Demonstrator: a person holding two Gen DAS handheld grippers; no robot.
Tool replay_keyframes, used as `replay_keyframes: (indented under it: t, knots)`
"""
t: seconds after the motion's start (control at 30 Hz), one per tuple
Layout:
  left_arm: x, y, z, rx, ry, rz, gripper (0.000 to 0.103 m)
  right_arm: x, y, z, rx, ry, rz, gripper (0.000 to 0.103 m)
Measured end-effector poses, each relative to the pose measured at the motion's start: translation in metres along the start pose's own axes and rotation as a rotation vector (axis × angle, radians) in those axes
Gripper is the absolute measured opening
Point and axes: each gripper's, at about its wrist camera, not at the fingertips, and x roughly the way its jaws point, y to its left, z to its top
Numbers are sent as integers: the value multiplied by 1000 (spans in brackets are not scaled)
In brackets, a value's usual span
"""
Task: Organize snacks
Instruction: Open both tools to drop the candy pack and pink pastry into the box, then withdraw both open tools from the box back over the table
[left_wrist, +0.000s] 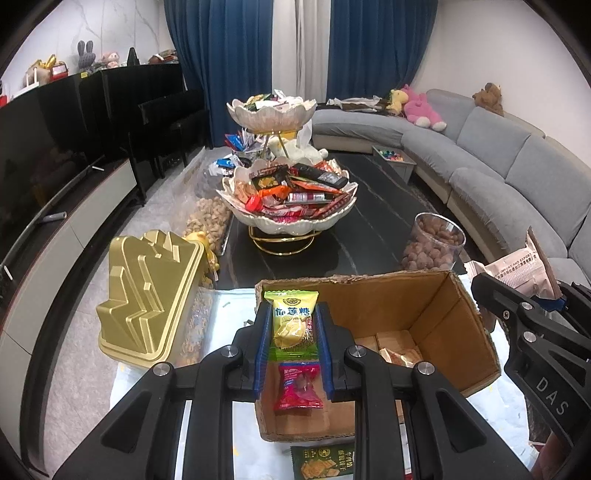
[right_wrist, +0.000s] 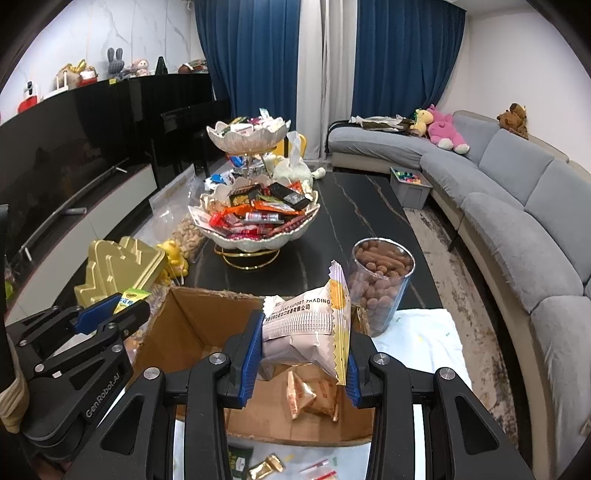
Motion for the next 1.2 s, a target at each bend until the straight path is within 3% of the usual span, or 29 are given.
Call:
replay_keyframes:
  t: [0.33,0.4,0.5,0.6,0.77,1.2]
  knots:
    - [9,0,-6,1,43,-13,26,10,0,-3,-17,50,14,39]
    - [8,1,-7,4,41,-11,43,9,0,-3,-21,48,15,41]
    - [3,2,-8,17,24,17,58,4,0,-3,-25,35,-8,73]
    - [-3,7,-9,6,22,36,65,-6,0,-1,-31,5,-37,81]
    - [-17,15,-12,-12,7,62,76,-19,1,0,-34,-10,-54,81]
    - [-56,16,-20,-13,-37,77,78,-58,-1,-9,-12,-52,-54,81]
